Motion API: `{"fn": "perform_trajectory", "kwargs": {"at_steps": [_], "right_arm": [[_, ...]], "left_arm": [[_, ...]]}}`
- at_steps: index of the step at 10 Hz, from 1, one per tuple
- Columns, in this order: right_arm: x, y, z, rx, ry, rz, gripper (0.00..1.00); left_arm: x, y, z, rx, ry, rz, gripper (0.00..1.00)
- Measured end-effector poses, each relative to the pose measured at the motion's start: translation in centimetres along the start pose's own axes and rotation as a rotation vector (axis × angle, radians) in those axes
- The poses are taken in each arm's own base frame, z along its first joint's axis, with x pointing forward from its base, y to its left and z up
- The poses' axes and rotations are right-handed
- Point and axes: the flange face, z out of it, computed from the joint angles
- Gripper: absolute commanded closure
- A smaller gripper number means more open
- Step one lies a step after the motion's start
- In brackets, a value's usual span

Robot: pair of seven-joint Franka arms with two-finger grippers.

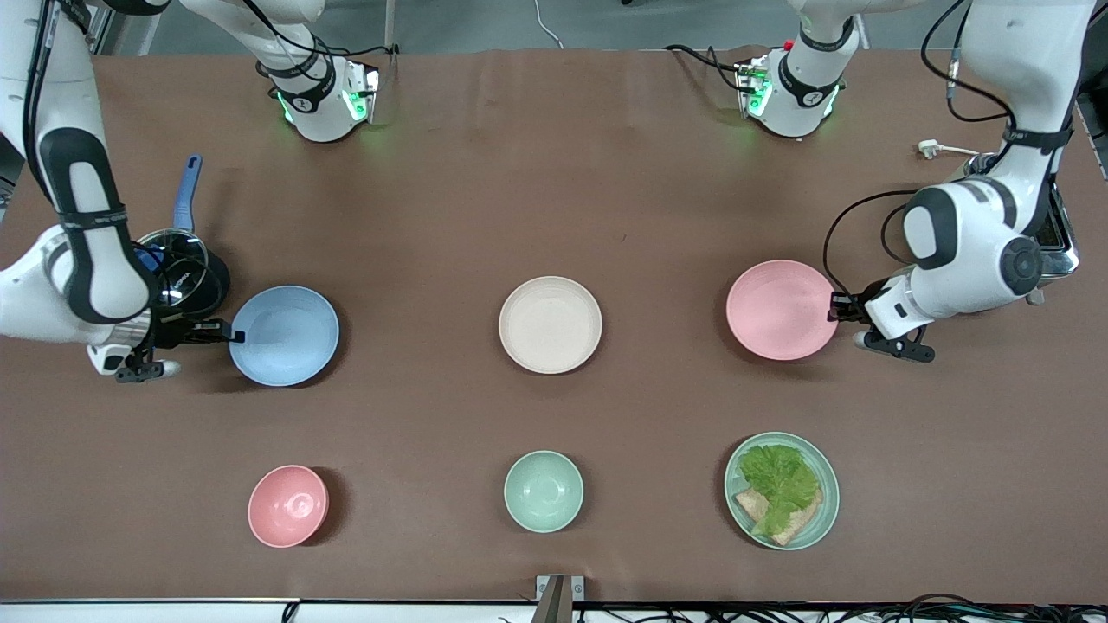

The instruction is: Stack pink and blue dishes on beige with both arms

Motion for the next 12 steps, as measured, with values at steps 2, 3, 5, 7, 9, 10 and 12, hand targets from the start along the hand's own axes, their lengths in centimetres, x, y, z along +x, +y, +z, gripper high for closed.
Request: {"fn": "perform_trajectory", "kwargs": {"at_steps": [2, 3, 5, 7, 9, 10, 12], "right_arm": [[1.6, -3.7, -6.9, -0.02, -0.056, 0.043, 0.99], [2.2, -5.9, -9.6, -0.032, -0.063, 0.06, 0.99], [2.9, -10.1, -12.1, -0.036, -0.082, 0.121, 0.99], [3.8, -15.4, -12.2, -0.058, -0.088, 0.157, 0.99], [4.2, -21.9, -10.7, -0.066, -0.092, 0.194, 0.99], [4.5, -24.7, -9.5, -0.068, -0.081, 0.205, 0.99], [4.7, -28.8, -5.6, -0.061, -0.048, 0.223, 0.99]], "left_arm": [[0.8, 11.6, -4.2, -0.053, 0.034, -0.006, 0.99], [0.7, 17.9, -3.8, -0.062, 0.032, -0.021, 0.99], [0.2, 27.6, -0.3, -0.101, 0.052, -0.062, 0.99], [0.5, 32.8, 5.2, -0.178, 0.048, -0.067, 0.98], [1.5, 35.1, 11.2, -0.154, -0.013, -0.076, 0.99], [2.4, 35.1, 13.6, -0.099, -0.017, -0.096, 0.98], [4.2, 34.4, 16.9, -0.017, 0.005, -0.133, 0.98]]}}
